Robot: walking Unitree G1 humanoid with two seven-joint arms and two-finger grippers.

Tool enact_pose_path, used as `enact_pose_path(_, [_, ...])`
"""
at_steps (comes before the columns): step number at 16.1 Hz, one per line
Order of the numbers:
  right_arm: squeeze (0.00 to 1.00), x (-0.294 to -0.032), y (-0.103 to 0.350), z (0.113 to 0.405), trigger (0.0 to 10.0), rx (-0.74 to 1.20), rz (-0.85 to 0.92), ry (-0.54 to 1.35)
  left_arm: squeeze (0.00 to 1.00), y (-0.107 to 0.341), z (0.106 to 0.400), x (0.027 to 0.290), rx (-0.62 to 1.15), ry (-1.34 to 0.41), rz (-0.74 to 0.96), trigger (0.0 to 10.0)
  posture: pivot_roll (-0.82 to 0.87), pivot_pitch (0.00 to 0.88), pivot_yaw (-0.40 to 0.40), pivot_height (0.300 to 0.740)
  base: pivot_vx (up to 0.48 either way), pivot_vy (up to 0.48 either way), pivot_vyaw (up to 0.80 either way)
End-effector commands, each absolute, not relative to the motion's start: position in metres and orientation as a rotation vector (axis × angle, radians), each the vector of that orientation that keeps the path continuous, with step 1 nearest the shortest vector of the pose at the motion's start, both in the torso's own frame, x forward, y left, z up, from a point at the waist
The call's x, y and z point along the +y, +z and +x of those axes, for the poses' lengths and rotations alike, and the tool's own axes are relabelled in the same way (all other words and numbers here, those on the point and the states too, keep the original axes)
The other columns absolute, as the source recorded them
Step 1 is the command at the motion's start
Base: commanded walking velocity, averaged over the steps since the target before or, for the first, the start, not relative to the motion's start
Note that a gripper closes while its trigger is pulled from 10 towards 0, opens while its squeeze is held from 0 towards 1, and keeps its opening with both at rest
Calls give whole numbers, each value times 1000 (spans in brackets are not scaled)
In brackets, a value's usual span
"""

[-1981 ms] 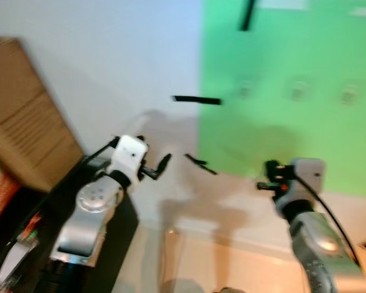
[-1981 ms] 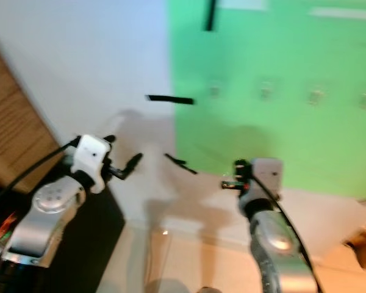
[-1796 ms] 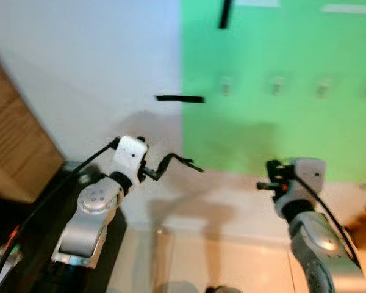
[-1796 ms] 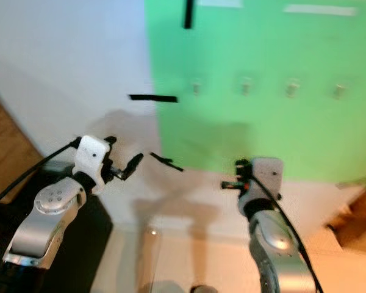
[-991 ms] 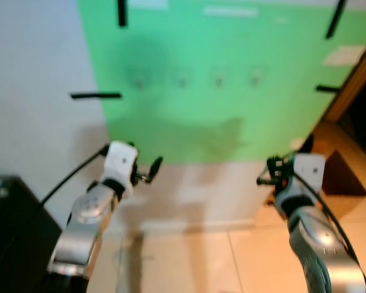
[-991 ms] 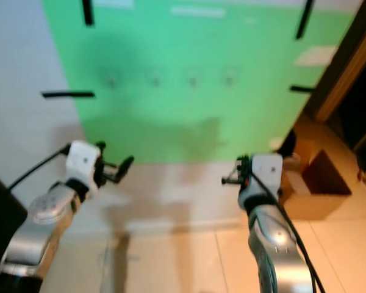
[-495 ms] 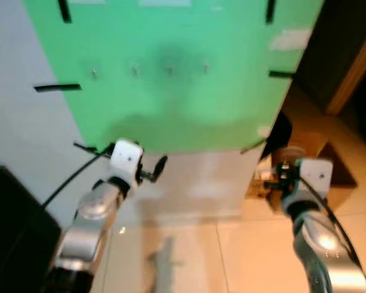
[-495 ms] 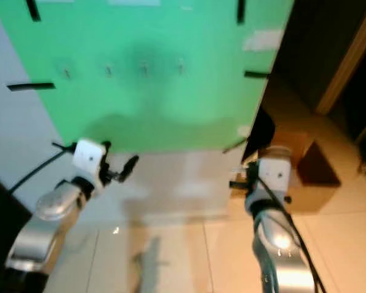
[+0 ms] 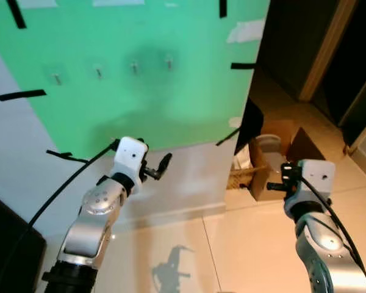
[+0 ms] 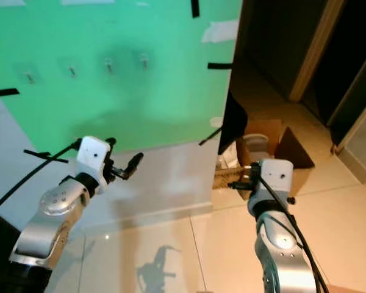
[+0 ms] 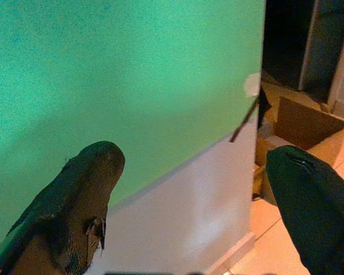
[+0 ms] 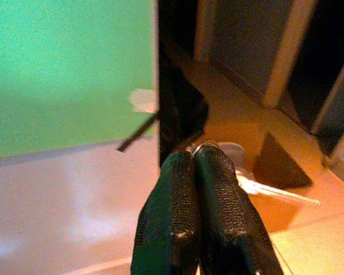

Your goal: Hang keys on a hook

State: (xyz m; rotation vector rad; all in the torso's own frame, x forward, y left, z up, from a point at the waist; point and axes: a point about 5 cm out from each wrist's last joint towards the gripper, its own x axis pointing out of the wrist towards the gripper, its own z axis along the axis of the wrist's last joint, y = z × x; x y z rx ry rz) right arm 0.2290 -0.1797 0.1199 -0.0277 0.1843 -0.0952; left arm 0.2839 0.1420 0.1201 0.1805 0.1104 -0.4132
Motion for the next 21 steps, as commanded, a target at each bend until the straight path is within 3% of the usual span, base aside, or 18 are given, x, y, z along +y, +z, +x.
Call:
enact_pose_path(1, [0, -175, 124, 233, 10000, 157, -43, -63, 0, 121, 285, 146, 113, -402, 179, 10000, -85, 0, 52, 740, 322, 0, 0])
enact_pose_path(4, [0, -174, 126, 239, 10000, 152, -98, -39, 0, 120, 284, 147, 117, -395, 172, 10000, -78, 0, 46, 740, 339, 0, 0])
enact_pose_path(9, [0, -175, 127, 249, 10000, 140, -91, -76, 0, 111, 274, 155, 159, -364, 134, 10000, -60, 0, 25, 740, 352, 0, 756])
enact_pose_path(13, [0, -174, 120, 253, 10000, 188, -45, -52, 0, 110, 268, 158, 177, -360, 134, 10000, -47, 0, 9, 740, 343, 0, 0])
enact_pose_path(21, [0, -175, 120, 253, 10000, 187, -54, -83, 0, 110, 268, 158, 179, -350, 138, 10000, -47, 0, 9, 740, 0, 0, 0])
